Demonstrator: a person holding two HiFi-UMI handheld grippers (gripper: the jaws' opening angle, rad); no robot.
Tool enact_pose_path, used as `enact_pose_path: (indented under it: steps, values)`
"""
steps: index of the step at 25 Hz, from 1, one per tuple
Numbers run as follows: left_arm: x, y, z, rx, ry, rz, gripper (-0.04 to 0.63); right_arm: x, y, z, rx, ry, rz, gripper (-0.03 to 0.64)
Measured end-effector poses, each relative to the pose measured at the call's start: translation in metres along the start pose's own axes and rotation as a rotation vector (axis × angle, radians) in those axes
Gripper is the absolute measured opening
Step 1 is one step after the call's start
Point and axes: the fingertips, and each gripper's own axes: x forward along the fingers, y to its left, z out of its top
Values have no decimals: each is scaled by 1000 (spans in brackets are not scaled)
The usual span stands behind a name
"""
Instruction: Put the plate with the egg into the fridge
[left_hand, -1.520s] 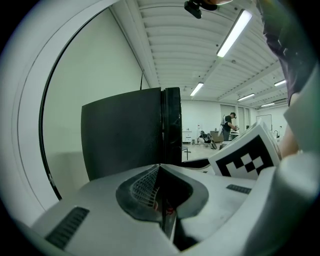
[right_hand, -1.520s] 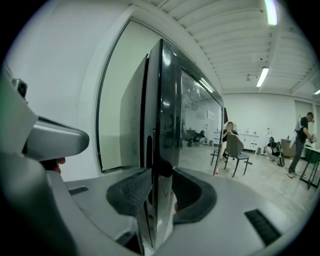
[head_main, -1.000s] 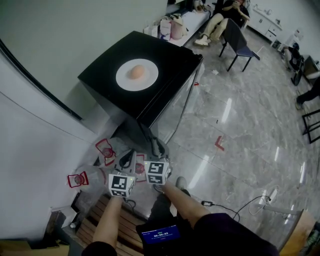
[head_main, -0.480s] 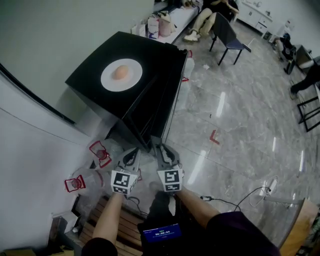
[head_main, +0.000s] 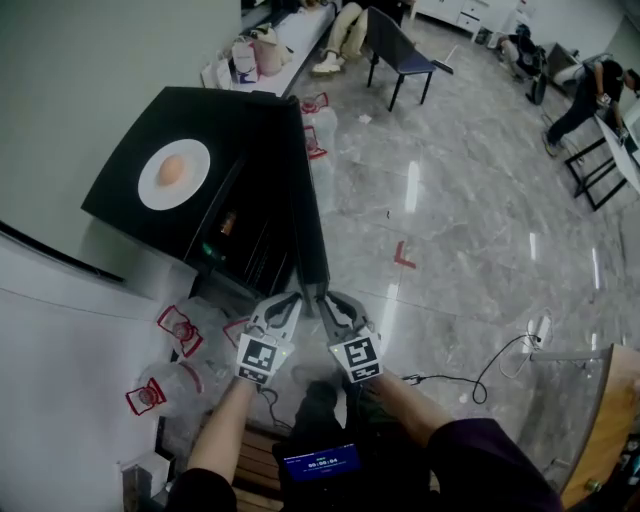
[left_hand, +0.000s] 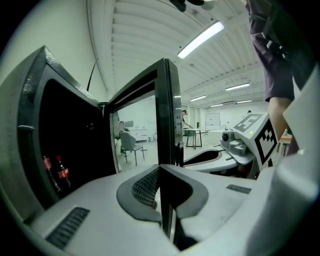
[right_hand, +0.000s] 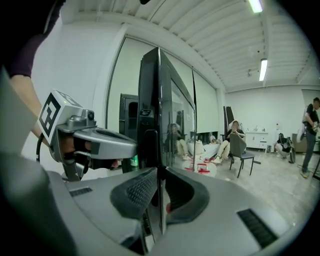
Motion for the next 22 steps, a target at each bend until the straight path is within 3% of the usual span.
enact_pose_path:
  steps: [6,14,22]
  values:
    - [44,-36,10,4,-15,-89,9,-25,-44,-7,-36,0,-86,57]
    - [109,-79,27,-13,-22,-160,9,-88,-117,-16,-39,-14,-284,57]
    - [181,-115,56,16,-16,-213,9,-116,-180,-6,-69,-15,-311,57]
